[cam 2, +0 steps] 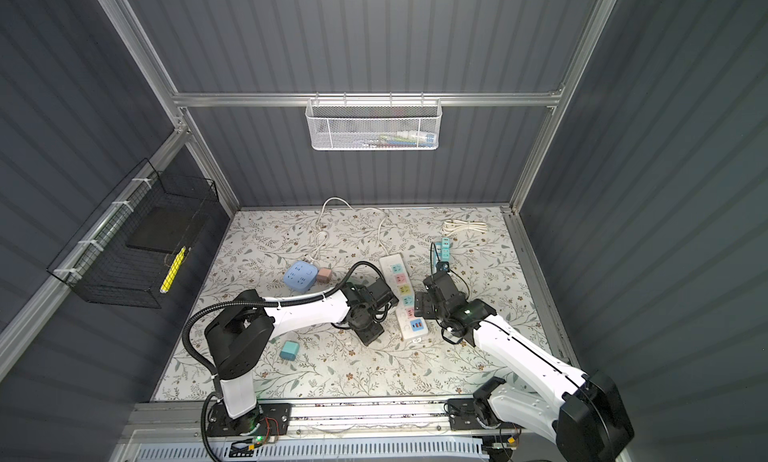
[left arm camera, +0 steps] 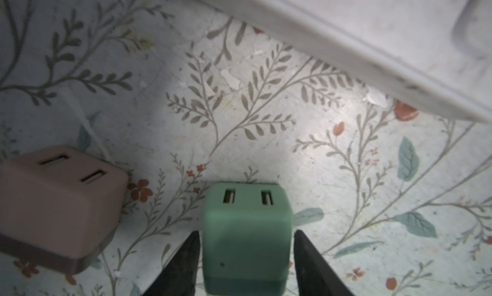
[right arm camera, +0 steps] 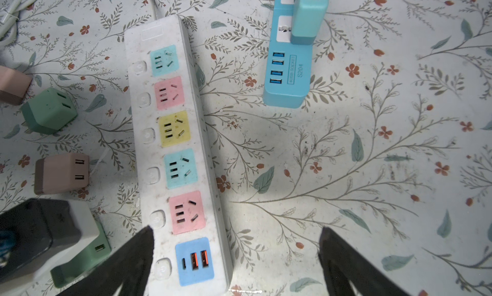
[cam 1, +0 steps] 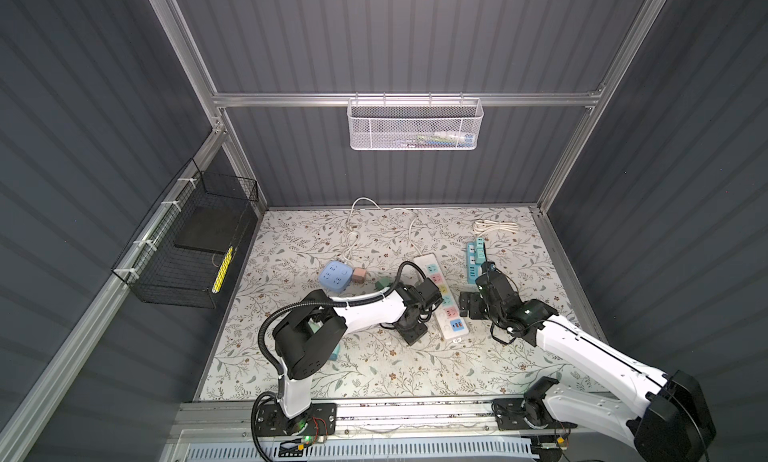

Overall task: Insert the plug
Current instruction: 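Lift the green charger with the left gripper and pass it to the right gripper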

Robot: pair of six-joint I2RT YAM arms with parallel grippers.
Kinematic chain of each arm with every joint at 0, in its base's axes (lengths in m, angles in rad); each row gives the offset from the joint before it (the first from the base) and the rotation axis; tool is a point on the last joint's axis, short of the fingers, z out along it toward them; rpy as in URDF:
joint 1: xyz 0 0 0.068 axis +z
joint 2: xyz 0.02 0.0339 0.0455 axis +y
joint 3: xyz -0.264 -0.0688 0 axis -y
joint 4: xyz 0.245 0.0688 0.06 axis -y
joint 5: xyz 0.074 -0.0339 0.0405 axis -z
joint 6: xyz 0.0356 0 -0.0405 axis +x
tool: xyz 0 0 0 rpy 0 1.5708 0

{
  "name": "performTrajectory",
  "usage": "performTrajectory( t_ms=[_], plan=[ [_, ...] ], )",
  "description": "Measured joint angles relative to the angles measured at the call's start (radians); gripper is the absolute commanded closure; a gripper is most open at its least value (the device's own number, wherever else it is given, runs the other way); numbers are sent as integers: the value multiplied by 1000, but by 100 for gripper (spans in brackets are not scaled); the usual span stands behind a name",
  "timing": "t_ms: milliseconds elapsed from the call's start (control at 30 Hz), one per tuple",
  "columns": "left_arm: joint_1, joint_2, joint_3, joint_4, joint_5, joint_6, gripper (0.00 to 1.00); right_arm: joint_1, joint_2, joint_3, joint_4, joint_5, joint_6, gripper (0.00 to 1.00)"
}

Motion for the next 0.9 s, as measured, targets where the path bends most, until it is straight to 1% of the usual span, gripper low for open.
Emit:
performTrajectory(
  t_ms=[67, 133, 167, 267, 300, 433, 500, 600, 700, 833, 900],
  plan=[
    [0, 6, 2, 0, -5, -8, 52, 0, -10, -1, 0, -4, 0, 7],
    [0, 18, 2, 0, -10, -13, 61, 0, -19, -3, 0, -10, 0, 8],
    [-1, 20, 3, -2, -13, -14, 62, 0, -23, -4, 0, -13, 0, 8],
    [-5, 20, 2, 12, -39, -22, 60, 0, -31, -5, -4, -21, 0, 8],
    [-5, 19, 0, 18, -42, -22, 62, 0, -34, -5, -6, -22, -1, 9],
    [-12, 16, -7, 42, -43, -22, 77, 0, -51, -5, -15, -29, -1, 10],
    [-16, 5, -25, 71, -50, -21, 78, 0, -56, -5, -18, -30, -2, 10],
    [-27, -49, -99, 148, -64, -18, 80, 0, -63, -5, -19, -32, -9, 10],
    [-41, -144, -192, 254, -88, -9, 81, 0, -64, -2, -24, -37, -19, 10],
    [-50, -314, -328, 487, -126, 21, 84, -3, -64, 23, -48, -61, -36, 10],
    [-50, -372, -381, 608, -142, 43, 84, -6, -64, 43, -56, -81, -43, 10]
  ],
)
